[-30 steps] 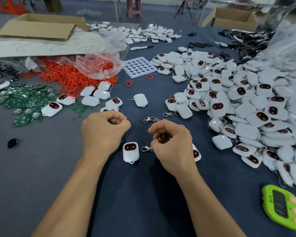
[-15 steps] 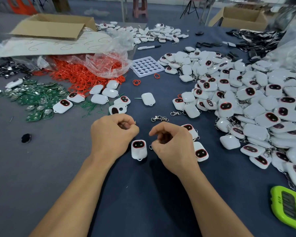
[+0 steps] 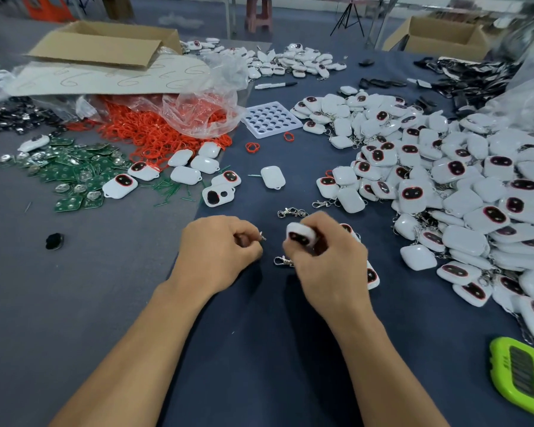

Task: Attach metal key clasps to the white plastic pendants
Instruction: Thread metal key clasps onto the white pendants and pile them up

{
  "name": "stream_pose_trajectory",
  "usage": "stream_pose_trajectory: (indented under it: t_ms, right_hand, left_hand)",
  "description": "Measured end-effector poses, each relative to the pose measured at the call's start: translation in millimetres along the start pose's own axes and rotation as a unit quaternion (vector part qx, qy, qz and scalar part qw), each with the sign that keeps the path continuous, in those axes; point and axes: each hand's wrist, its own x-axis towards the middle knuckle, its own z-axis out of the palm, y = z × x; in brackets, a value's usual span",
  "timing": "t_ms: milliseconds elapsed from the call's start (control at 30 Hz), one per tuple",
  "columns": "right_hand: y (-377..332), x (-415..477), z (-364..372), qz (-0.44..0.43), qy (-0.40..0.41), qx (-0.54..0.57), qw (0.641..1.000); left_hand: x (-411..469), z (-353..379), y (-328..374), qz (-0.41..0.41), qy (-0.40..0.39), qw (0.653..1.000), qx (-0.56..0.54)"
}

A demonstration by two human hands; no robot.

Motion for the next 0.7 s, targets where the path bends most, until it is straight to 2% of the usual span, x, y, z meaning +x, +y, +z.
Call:
stream_pose_trajectory:
  t_ms: [100, 267, 367, 433, 467, 533, 600, 667, 700]
  right_hand:
    - [1, 4, -6, 0.051, 0.036, 0.048, 0.997]
    - [0, 7, 0, 0.086, -0.056, 0.161, 0.982]
    - [0, 9, 3, 0.099, -0.076, 0.165, 0.978]
    - [2, 9, 3, 0.108, -0.068, 0.17, 0.977]
    - [2, 9, 2, 0.109, -0.061, 0.168, 0.978]
    - [-2, 8, -2, 0.117, -0.047, 0.184, 0.975]
    - [-3, 8, -6, 0.161, -0.086, 0.3, 0.936]
    - [-5, 5, -11, 0.203, -0.222, 0.392, 0.869]
    - [-6, 3, -12, 0.204, -0.286, 0.392, 0.851]
  left_hand:
    - [0, 8, 4, 0.039, -0.025, 0.998, 0.049]
    - [-1, 13, 8, 0.062, -0.029, 0.992, 0.107]
    - [-1, 11, 9, -0.017, 0.058, 0.993, 0.105]
    - [2, 6, 6, -0.094, 0.157, 0.978, 0.105]
    - [2, 3, 4, -0.119, 0.182, 0.968, 0.124]
    - [2, 2, 4, -0.117, 0.155, 0.959, 0.206]
    - [-3, 9, 10, -0.08, 0.087, 0.96, 0.253]
    - [-5, 17, 14, -0.06, 0.033, 0.971, 0.23]
    - [-3, 17, 13, -0.061, 0.016, 0.977, 0.202]
